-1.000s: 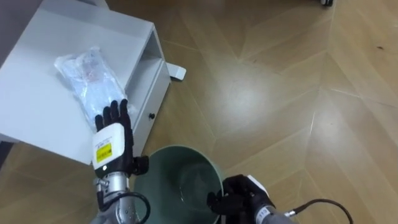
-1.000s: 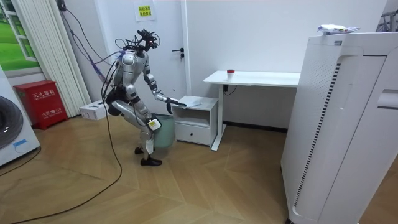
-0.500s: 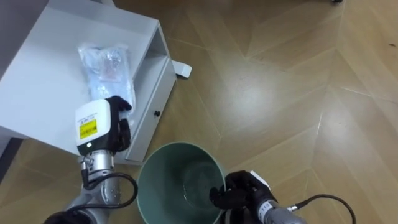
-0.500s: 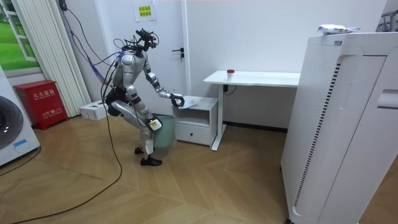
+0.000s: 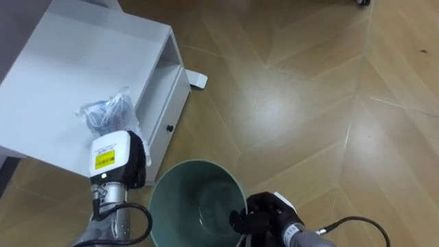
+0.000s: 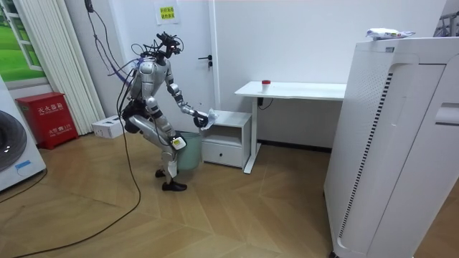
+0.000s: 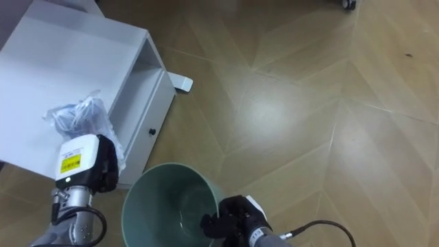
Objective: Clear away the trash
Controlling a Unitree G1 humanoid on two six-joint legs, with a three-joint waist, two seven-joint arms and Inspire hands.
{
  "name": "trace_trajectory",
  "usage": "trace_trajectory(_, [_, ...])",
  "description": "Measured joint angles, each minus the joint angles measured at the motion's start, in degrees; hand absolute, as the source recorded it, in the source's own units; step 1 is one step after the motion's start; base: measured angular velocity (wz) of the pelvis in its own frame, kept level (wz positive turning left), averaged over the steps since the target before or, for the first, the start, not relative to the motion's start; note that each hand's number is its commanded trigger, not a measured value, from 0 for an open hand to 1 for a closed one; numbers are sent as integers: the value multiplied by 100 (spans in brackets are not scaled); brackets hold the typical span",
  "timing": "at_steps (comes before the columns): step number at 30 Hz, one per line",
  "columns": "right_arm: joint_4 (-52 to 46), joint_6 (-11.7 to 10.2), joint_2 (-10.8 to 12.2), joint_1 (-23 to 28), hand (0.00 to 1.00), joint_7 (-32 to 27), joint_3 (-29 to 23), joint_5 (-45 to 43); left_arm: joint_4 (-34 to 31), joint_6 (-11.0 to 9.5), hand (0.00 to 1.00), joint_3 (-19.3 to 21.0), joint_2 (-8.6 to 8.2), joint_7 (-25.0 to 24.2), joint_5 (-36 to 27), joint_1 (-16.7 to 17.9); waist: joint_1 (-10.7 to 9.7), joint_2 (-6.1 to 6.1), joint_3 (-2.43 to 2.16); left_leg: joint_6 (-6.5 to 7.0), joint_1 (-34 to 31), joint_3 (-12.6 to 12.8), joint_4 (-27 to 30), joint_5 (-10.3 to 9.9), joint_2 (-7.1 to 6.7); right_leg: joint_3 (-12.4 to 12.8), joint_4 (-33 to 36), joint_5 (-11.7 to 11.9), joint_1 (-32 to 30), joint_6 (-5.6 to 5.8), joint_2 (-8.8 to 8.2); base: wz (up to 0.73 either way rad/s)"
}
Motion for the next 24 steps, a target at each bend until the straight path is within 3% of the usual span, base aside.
trace_trajectory(5, [-27, 14, -8, 20, 100, -59, 13, -12, -15, 25, 100, 1, -14, -54, 0, 47, 27, 4, -1, 4, 138, 25, -60, 3, 22, 0, -79, 13, 140, 16, 16, -1])
trace_trajectory(10, [-192, 11, -73, 144, 100, -271, -1, 94, -45, 24, 100, -89, -140, 48, -5, 148, 95, 14, -7, 8, 300, 25, -134, 6, -2, 11, -111, 5, 276, 37, -8, 0])
trace_trajectory(14, [-299, -27, -171, 175, 100, -416, -45, 212, -47, -118, 100, -55, -193, 373, 0, 164, 128, 8, -11, 31, 554, 108, -322, 56, -36, 30, -210, 8, 480, 53, -50, 4])
trace_trajectory(18, [-477, -139, -236, 387, 100, -739, -254, 173, -209, -269, 100, -21, -186, 848, 10, 385, 69, -8, -20, 21, 1026, 194, -809, 198, -194, 168, -468, 51, 821, 120, -95, 0])
trace_trajectory(24, [-580, -202, -327, 581, 100, -1198, -566, 139, -638, -553, 100, 15, -167, 1415, 66, 732, -30, -50, -51, 18, 1515, 218, -1178, 268, -201, 126, -829, 85, 1317, 157, -38, -2])
